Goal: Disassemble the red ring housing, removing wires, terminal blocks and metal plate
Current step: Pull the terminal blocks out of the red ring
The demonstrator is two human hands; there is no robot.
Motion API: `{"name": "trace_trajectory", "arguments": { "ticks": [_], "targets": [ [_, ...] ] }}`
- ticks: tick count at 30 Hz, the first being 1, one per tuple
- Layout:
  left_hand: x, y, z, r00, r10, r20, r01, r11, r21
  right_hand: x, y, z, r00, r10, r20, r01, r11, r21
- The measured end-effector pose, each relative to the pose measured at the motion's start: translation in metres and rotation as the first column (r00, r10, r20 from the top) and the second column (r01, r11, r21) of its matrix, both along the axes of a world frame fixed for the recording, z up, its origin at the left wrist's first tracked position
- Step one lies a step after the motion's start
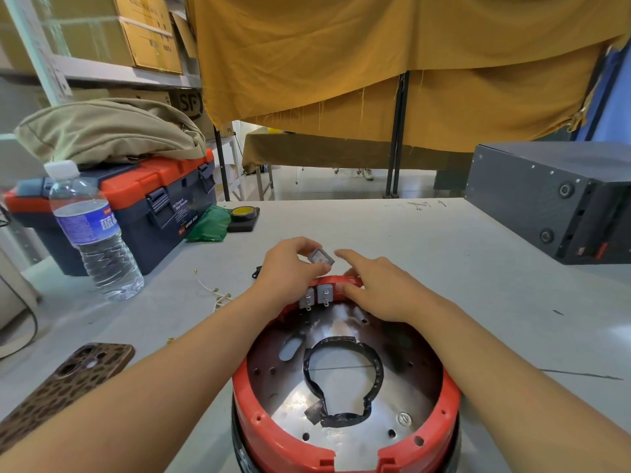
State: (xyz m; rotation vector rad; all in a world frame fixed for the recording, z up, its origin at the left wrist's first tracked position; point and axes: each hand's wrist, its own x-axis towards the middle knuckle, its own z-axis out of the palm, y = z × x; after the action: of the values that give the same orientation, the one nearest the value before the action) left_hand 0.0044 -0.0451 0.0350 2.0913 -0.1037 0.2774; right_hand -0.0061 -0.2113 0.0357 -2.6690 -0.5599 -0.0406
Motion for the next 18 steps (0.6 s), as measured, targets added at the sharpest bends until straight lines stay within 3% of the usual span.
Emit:
{"name": "trace_trajectory", "arguments": {
  "ticks": [6,13,18],
  "targets": [
    [0.009,0.018,0.012,1.000,0.005,-0.011,-0.005,0.997,-0.078,0.000,0.001,0.003,1.000,0.009,0.005,-0.009,0.998,-0.062],
    [0.030,0.046,0.010,0.996,-0.059,0.062,0.042,0.969,0.245,0.001,0.001,0.003,1.000,0.002,-0.013,-0.002,0.998,-0.056],
    [0.043,0.048,-0.011,0.987,-0.139,0.081,0.102,0.931,0.350,0.000,0.002,0.004,1.000,0.009,-0.014,-0.010,0.999,-0.053]
  ]
}}
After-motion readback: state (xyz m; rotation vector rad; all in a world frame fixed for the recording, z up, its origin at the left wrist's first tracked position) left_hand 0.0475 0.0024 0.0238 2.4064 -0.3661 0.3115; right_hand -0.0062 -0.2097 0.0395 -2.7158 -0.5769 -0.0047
